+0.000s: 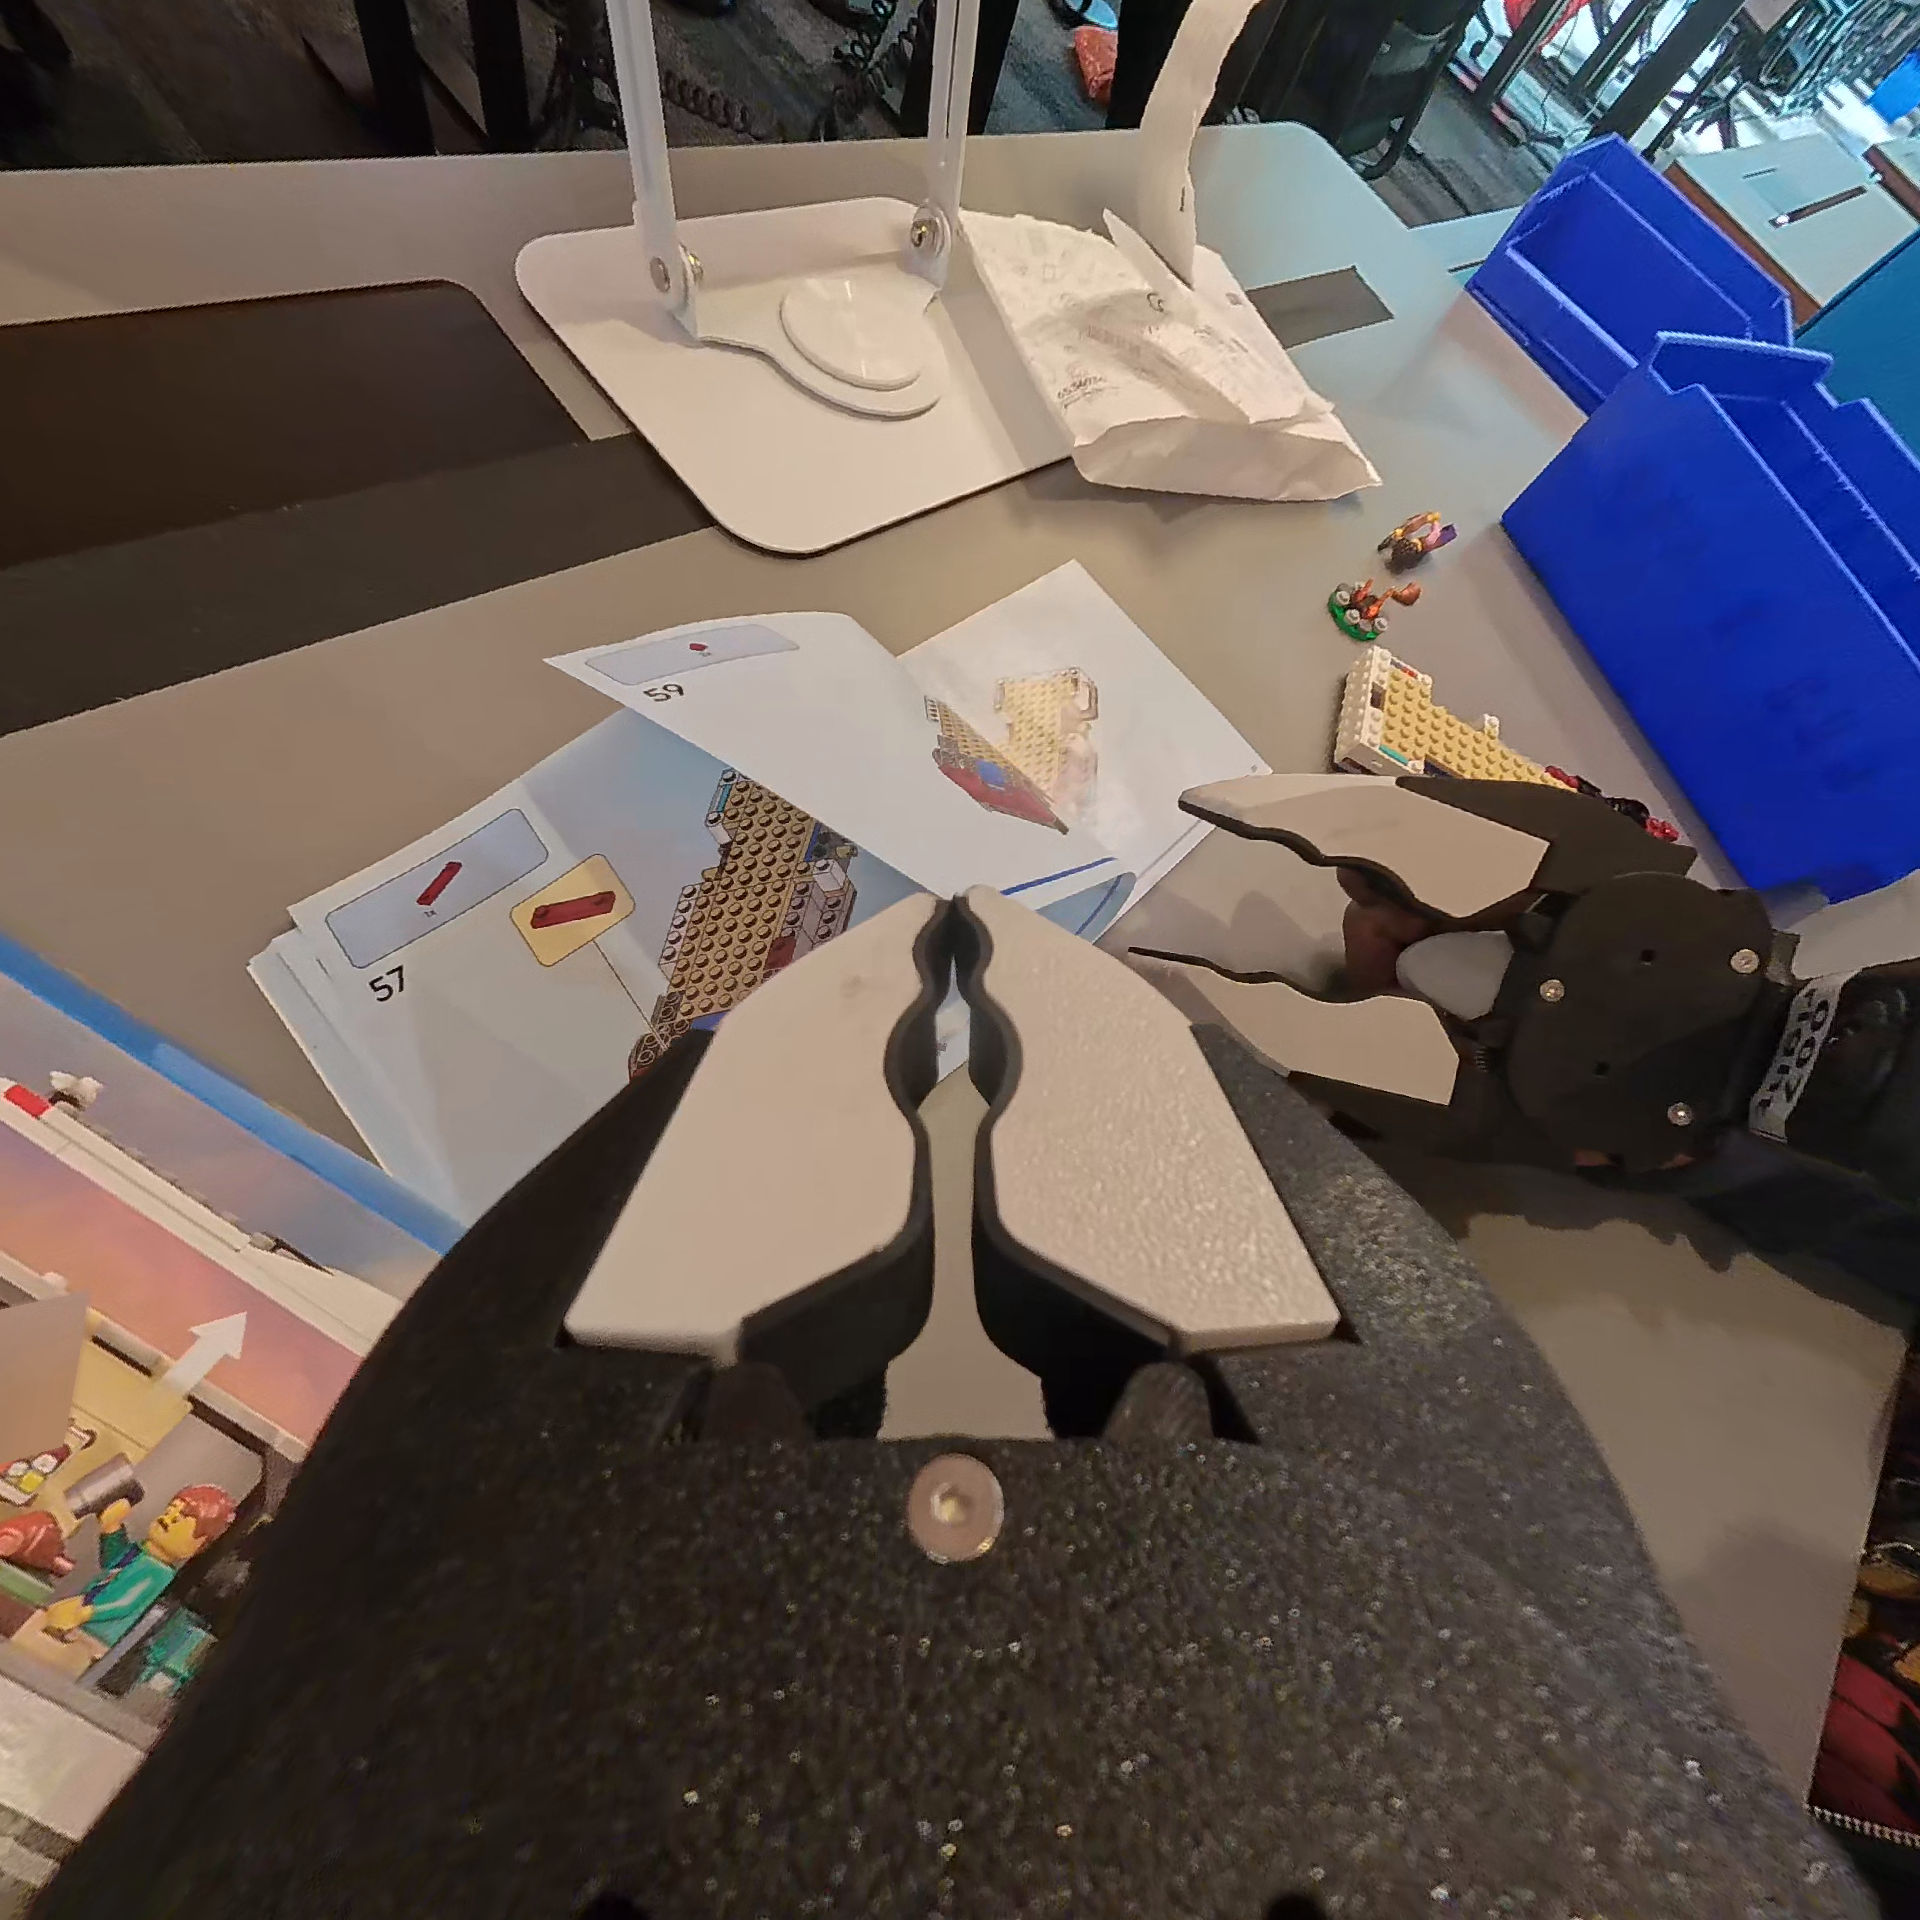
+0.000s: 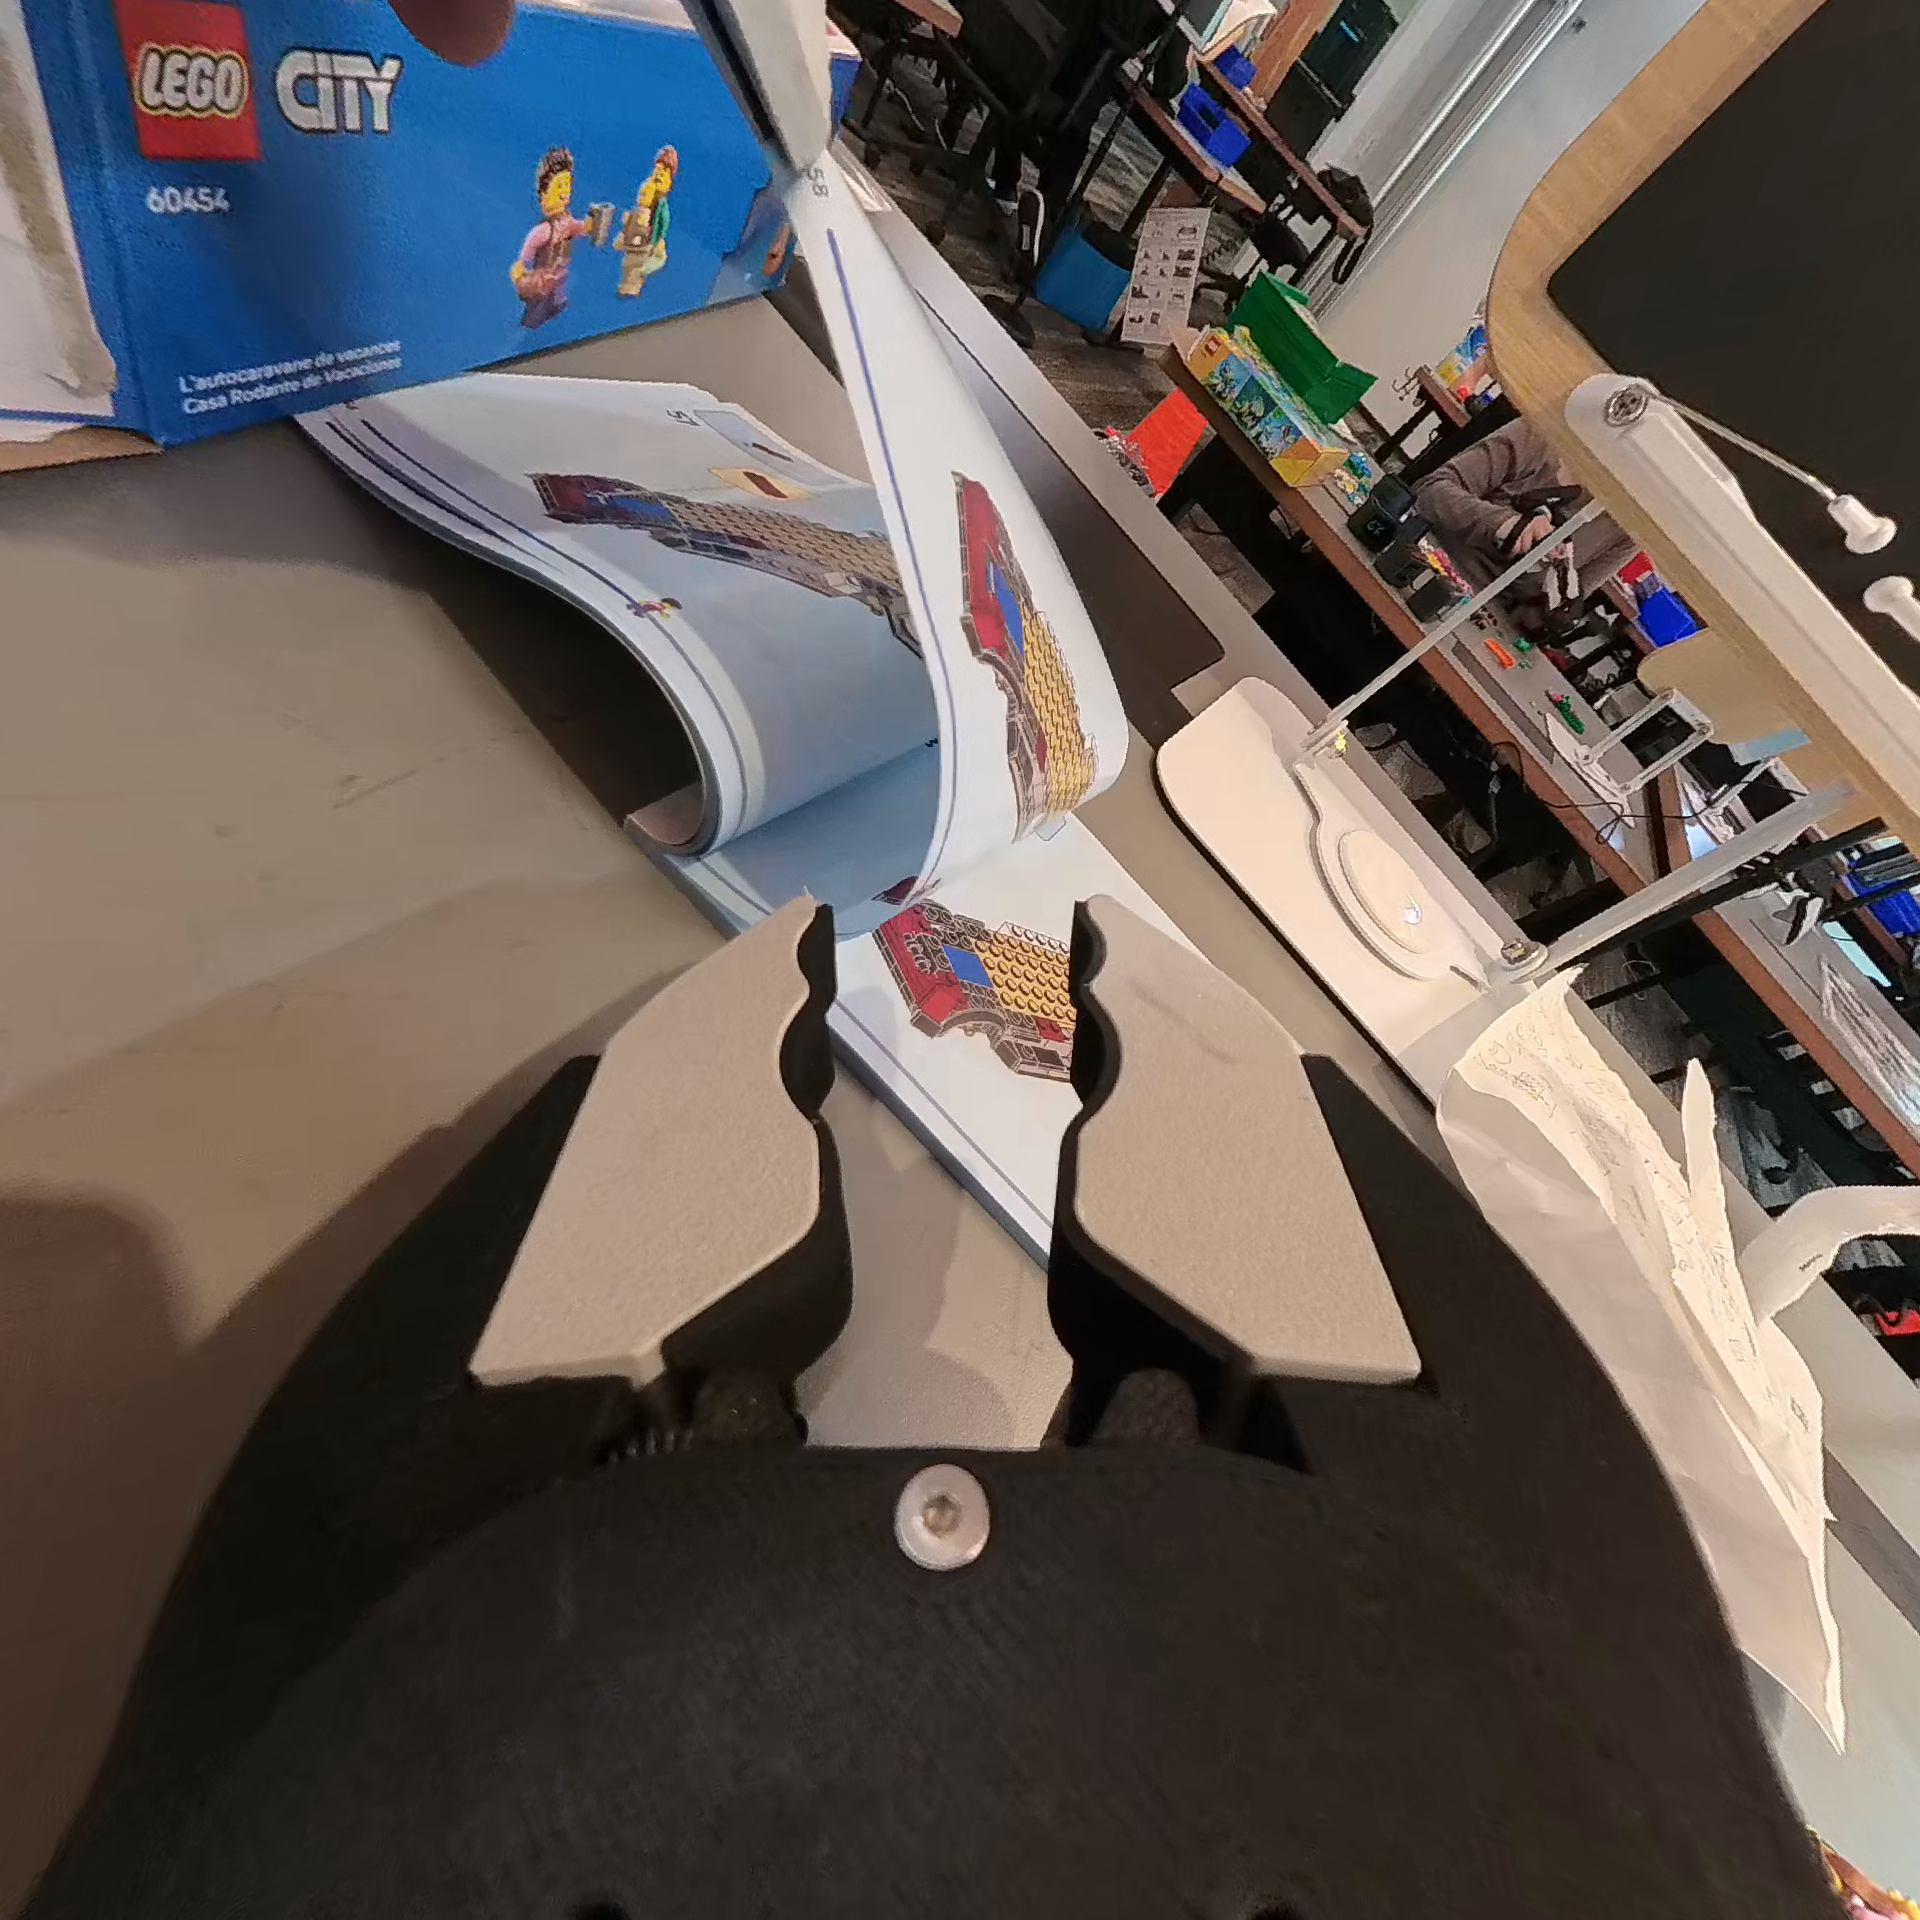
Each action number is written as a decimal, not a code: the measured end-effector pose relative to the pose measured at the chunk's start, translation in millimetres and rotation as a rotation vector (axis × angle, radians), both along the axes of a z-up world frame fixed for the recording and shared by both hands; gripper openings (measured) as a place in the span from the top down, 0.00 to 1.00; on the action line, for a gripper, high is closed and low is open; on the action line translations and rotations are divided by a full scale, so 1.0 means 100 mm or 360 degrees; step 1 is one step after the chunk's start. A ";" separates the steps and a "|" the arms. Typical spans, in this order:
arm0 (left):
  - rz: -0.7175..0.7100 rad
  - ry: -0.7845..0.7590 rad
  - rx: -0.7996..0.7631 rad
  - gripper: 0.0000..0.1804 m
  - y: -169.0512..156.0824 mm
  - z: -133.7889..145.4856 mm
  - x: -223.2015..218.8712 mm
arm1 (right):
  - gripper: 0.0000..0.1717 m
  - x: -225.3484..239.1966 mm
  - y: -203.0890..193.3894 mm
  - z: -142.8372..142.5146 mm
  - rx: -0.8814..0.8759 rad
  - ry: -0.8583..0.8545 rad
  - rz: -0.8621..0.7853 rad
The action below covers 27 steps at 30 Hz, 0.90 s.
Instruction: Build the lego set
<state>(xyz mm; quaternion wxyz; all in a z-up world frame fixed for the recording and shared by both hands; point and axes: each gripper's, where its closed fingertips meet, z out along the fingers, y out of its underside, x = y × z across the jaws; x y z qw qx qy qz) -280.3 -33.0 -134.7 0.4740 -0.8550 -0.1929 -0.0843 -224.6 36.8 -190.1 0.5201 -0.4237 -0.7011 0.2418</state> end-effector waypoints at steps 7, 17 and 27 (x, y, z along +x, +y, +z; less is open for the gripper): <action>0.0005 0.0008 -0.0011 1.00 -0.01 -0.01 -0.01 | 0.75 0.00 0.00 0.00 0.0000 0.0000 -0.0002; 0.0010 0.0013 -0.0022 1.00 -0.02 -0.02 -0.03 | 0.75 0.00 -0.01 0.00 0.0007 -0.0003 0.0000; 0.0016 0.0022 -0.0034 1.00 -0.04 -0.03 -0.04 | 0.75 0.00 -0.02 -0.01 0.0018 -0.0001 0.0001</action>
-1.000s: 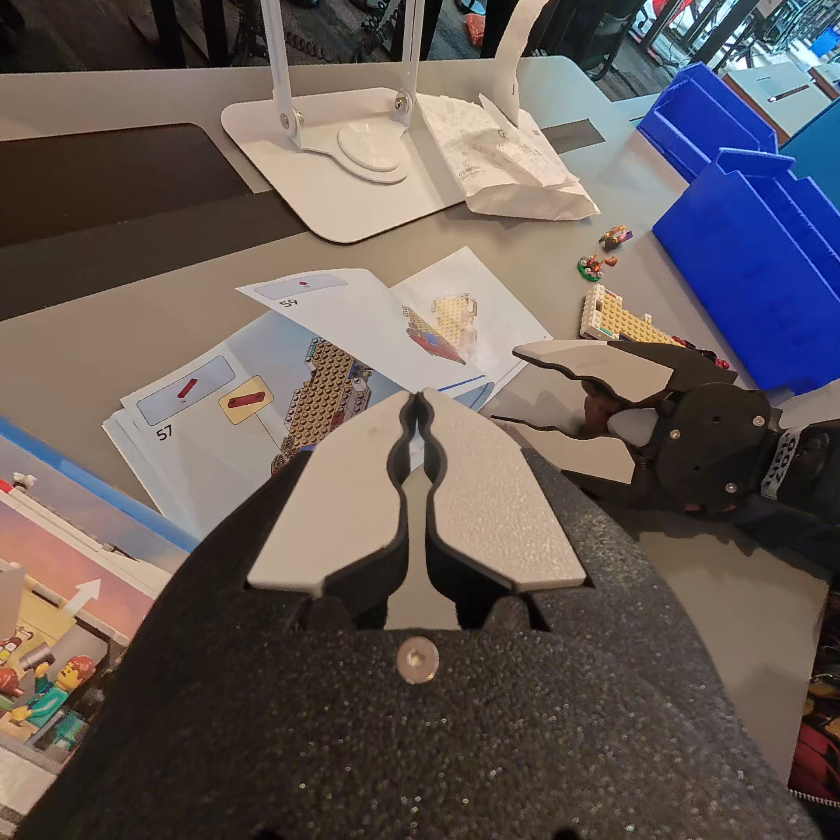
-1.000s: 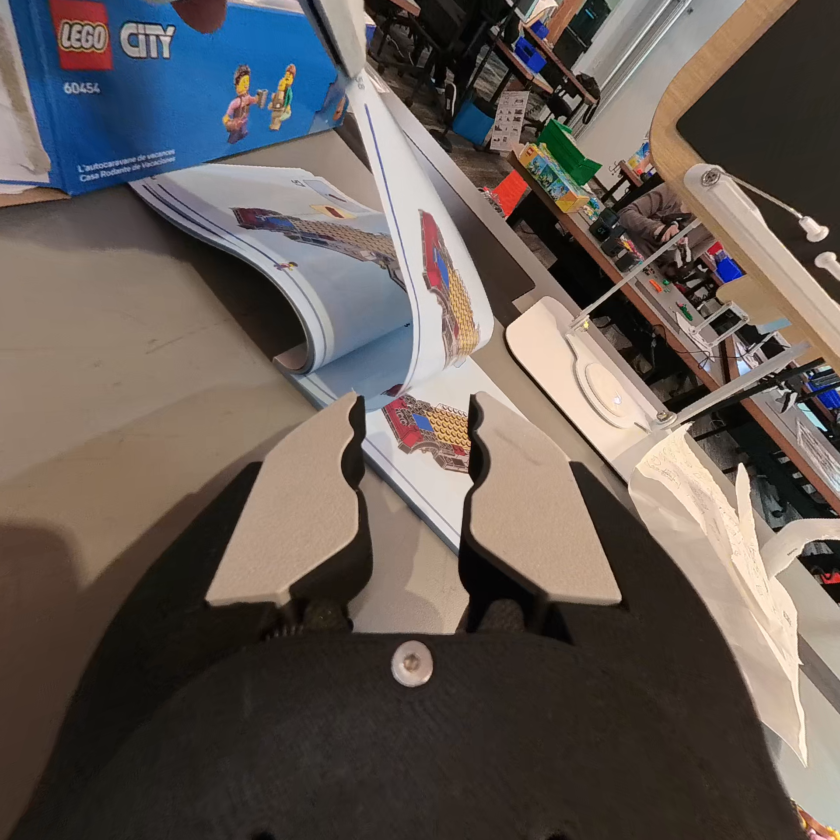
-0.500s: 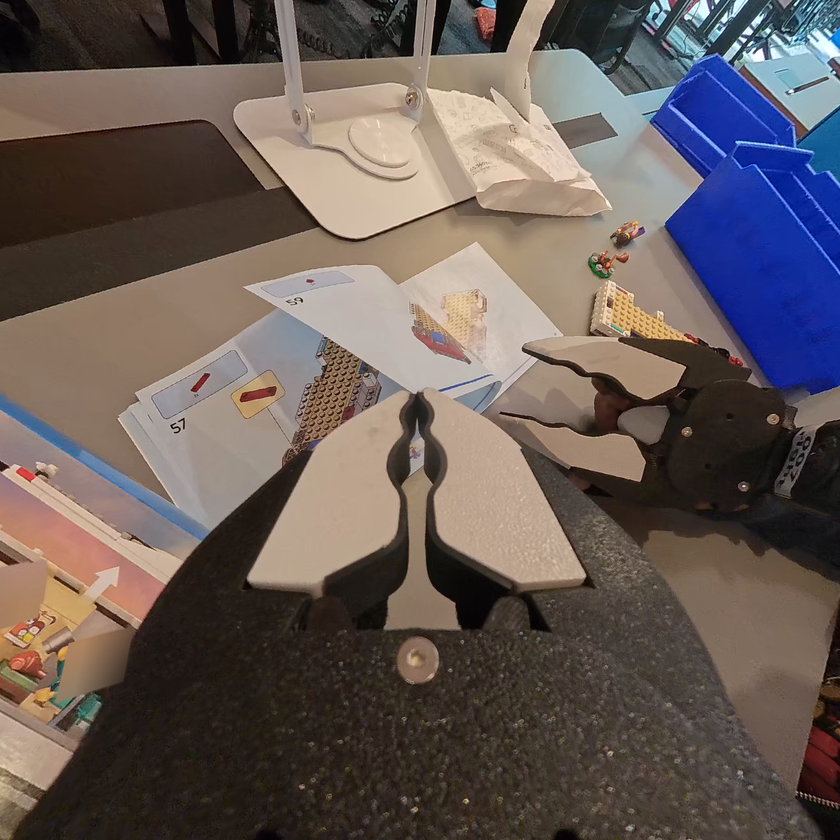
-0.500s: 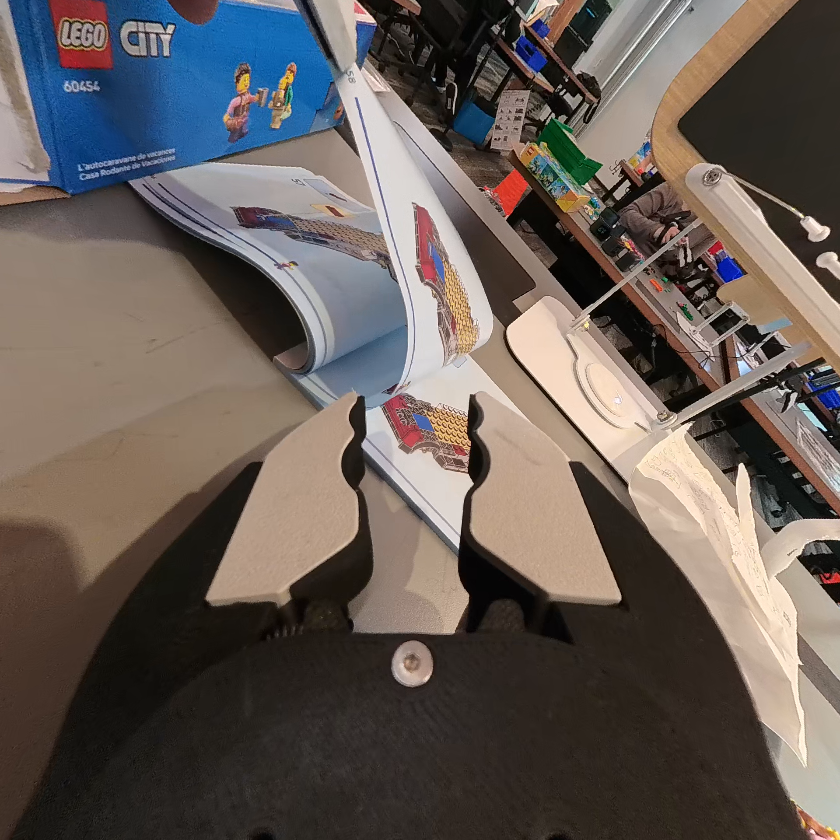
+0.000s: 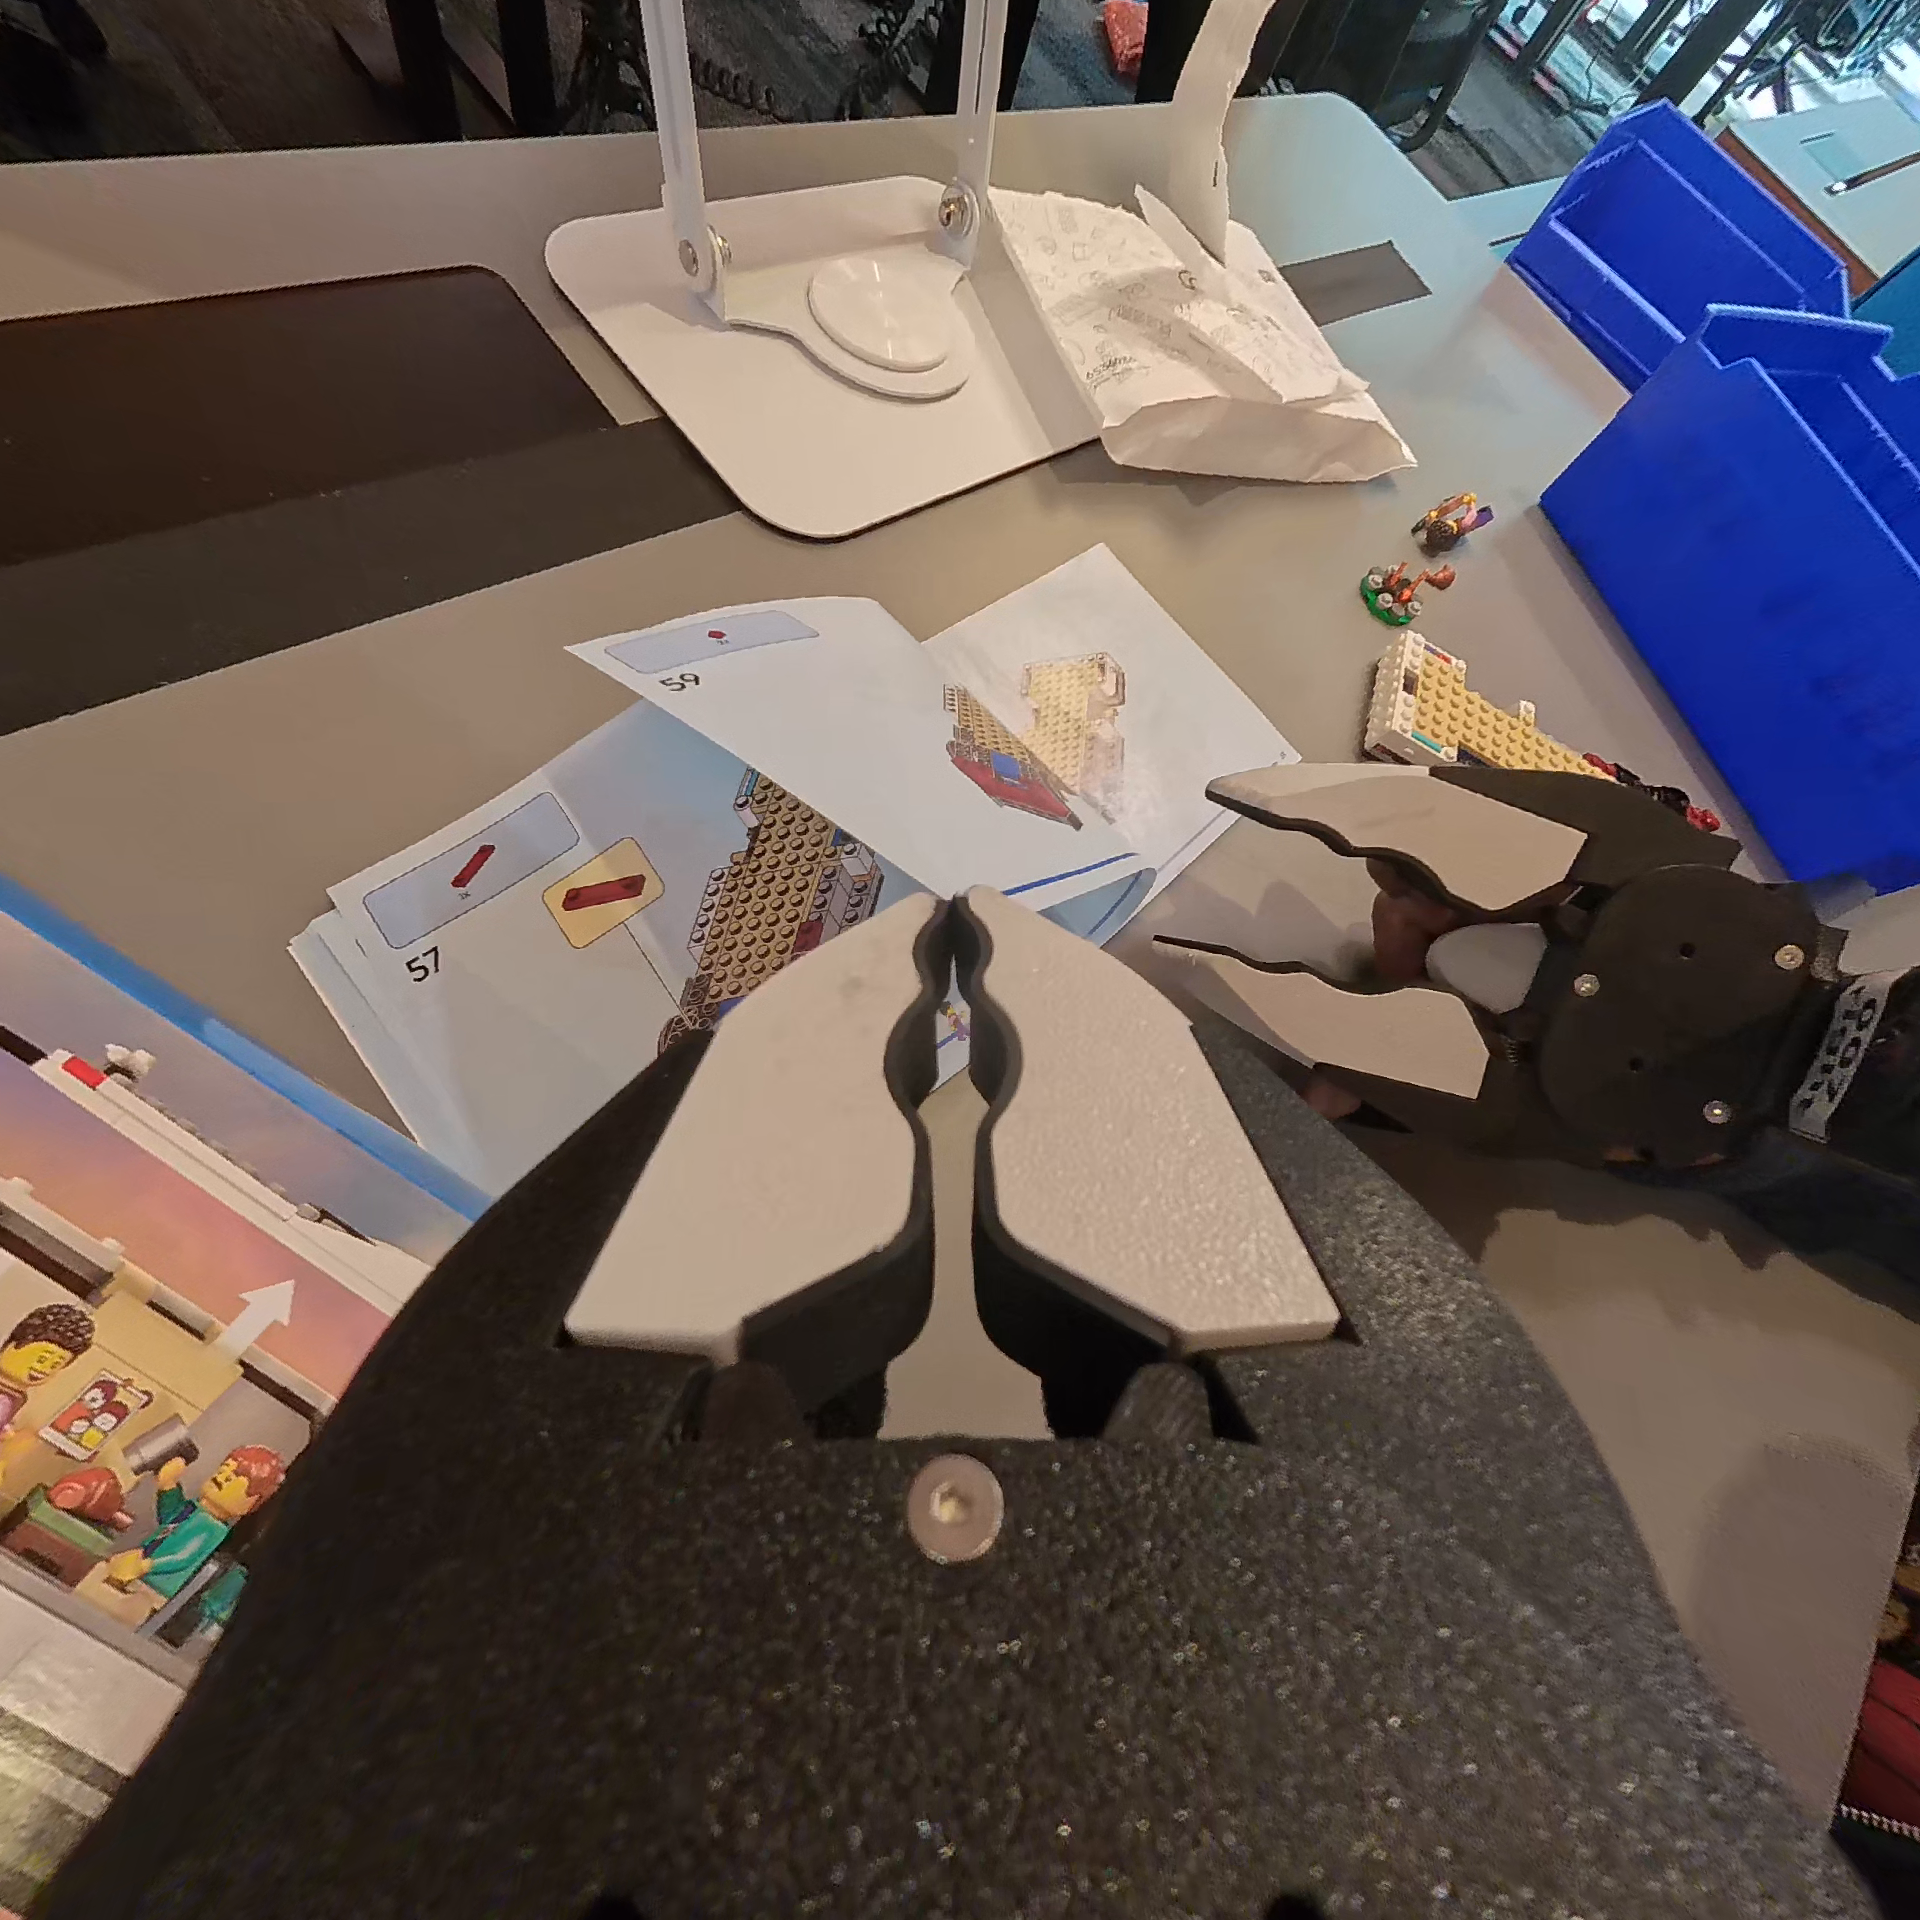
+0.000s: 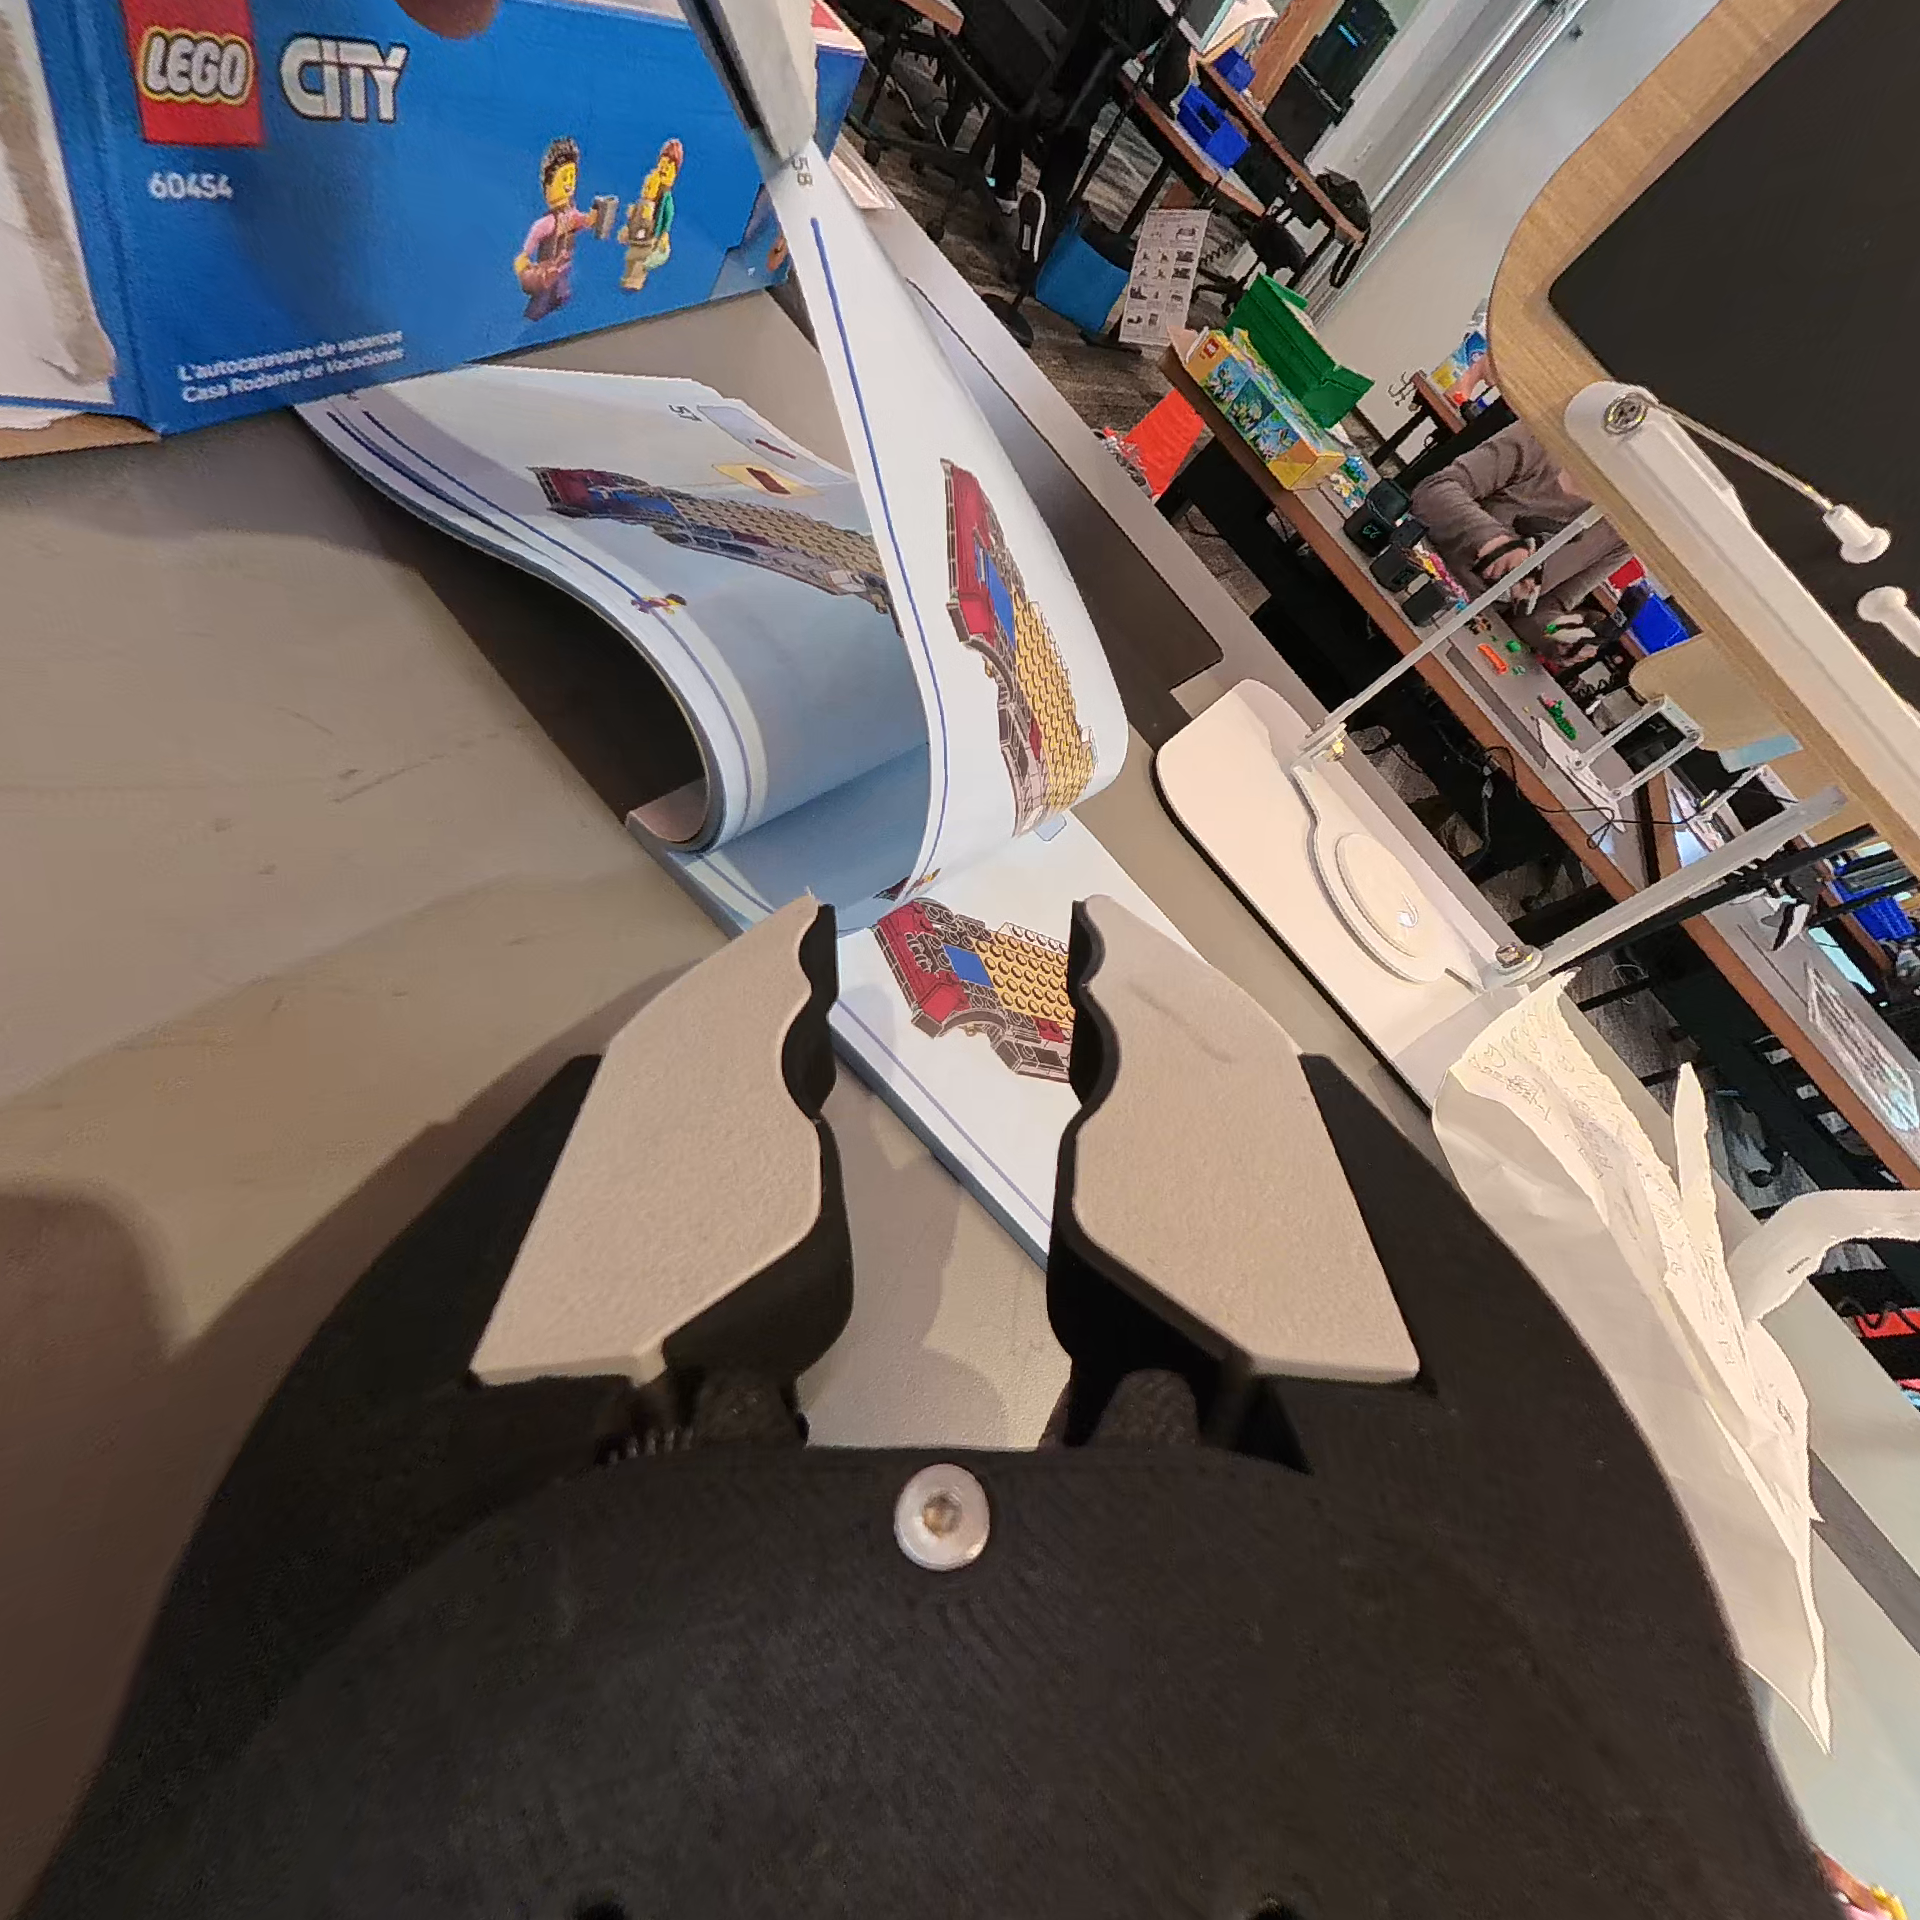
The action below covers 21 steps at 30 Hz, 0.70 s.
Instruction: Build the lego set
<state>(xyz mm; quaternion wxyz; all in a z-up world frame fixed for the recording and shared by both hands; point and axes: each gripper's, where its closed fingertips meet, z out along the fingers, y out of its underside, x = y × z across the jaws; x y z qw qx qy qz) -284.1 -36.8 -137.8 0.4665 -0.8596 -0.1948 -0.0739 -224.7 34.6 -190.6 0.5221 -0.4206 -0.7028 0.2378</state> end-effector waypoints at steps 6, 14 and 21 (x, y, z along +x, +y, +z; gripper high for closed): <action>0.0001 0.0001 -0.0009 1.00 0.00 -0.02 -0.01 | 0.75 0.00 0.00 0.00 -0.0002 -0.0003 0.0001; 0.0007 0.0013 -0.0019 1.00 -0.03 -0.01 -0.02 | 0.75 0.00 -0.04 -0.01 -0.0018 -0.0008 0.0042; 0.0029 0.0129 -0.0187 1.00 -0.19 -0.05 -0.06 | 0.73 0.01 -0.18 -0.04 -0.0181 -0.0105 0.0212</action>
